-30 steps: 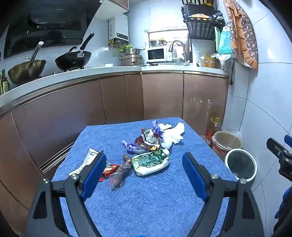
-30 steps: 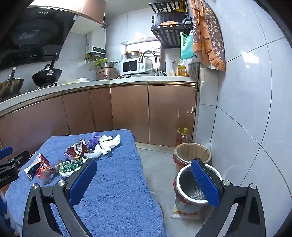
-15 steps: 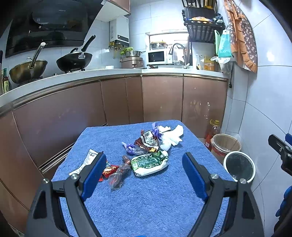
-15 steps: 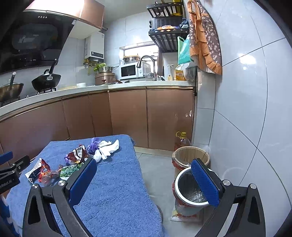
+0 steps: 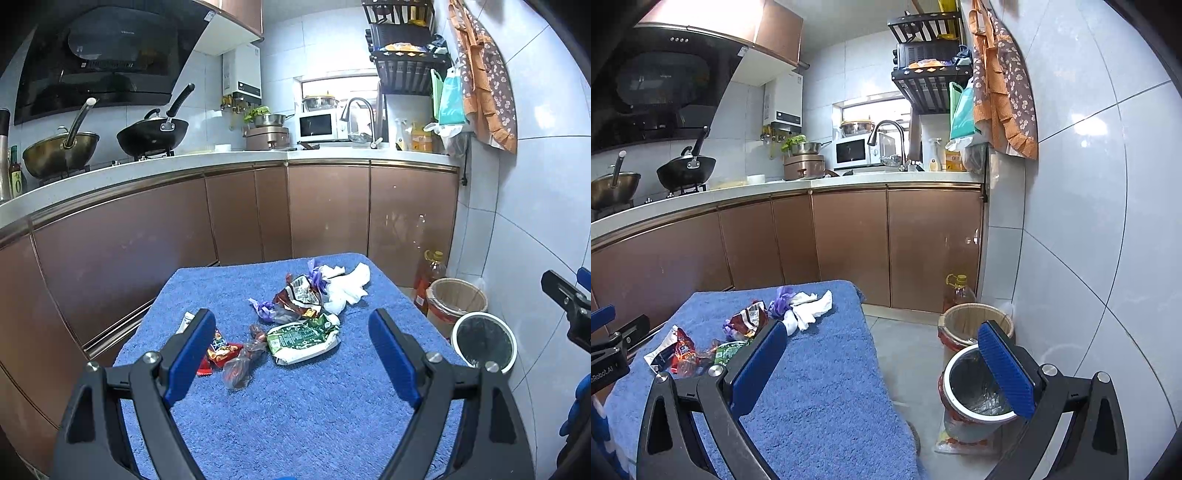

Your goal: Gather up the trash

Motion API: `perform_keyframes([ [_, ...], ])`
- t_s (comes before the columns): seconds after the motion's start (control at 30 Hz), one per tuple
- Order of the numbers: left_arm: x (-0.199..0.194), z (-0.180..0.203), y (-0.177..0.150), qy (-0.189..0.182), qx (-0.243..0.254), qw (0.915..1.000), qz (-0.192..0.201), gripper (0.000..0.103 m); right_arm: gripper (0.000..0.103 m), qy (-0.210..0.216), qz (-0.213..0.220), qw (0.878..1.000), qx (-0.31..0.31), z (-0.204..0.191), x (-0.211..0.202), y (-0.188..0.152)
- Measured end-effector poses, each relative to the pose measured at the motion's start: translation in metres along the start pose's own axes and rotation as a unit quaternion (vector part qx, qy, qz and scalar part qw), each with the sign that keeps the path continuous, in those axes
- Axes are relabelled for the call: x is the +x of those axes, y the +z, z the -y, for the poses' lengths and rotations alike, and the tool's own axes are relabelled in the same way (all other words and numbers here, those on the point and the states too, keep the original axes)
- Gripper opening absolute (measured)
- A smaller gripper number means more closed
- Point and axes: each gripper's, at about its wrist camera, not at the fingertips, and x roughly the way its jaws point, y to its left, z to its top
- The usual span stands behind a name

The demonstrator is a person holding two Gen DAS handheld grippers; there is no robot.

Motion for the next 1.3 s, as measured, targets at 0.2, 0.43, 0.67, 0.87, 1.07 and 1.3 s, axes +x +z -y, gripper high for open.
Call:
perform_keyframes([
  [0.2, -0.004, -0.001, 0.002, 0.002, -0.002, 0.9999, 0.011, 0.084, 0.103, -0.003, -0.01, 1.0, -0.004, 0.0, -0.002, 0.003],
  [0.43, -0.002, -0.002, 0.005, -0.001, -0.003, 0.9999, 0.012, 0.084, 0.103, -0.007, -0.01, 1.0, -0.005, -0.004, -0.001, 0.004],
  [0.67, 0.0, -0.005, 0.006, 0.002, -0.01, 0.9998, 0.016, 0.084, 0.103, -0.007, -0.002, 1.0, -0.007, -0.005, -0.001, 0.007],
  [0.87, 0.006, -0.011, 0.008, 0.0, -0.016, 0.9998, 0.015, 0.084, 0.103, -0.007, 0.002, 1.0, 0.004, -0.005, 0.002, 0.01],
  [1.07, 0.013, -0.012, 0.011, -0.004, -0.011, 0.9998, 0.015, 0.084, 0.103, -0.008, 0.001, 1.0, 0.01, -0.001, 0.007, 0.012],
  [1.3, 0.032, -0.017, 0.012, -0.015, -0.01, 0.9998, 0.001, 0.084, 0.103, 0.0, 0.004, 1.0, 0.027, 0.004, 0.019, 0.02],
])
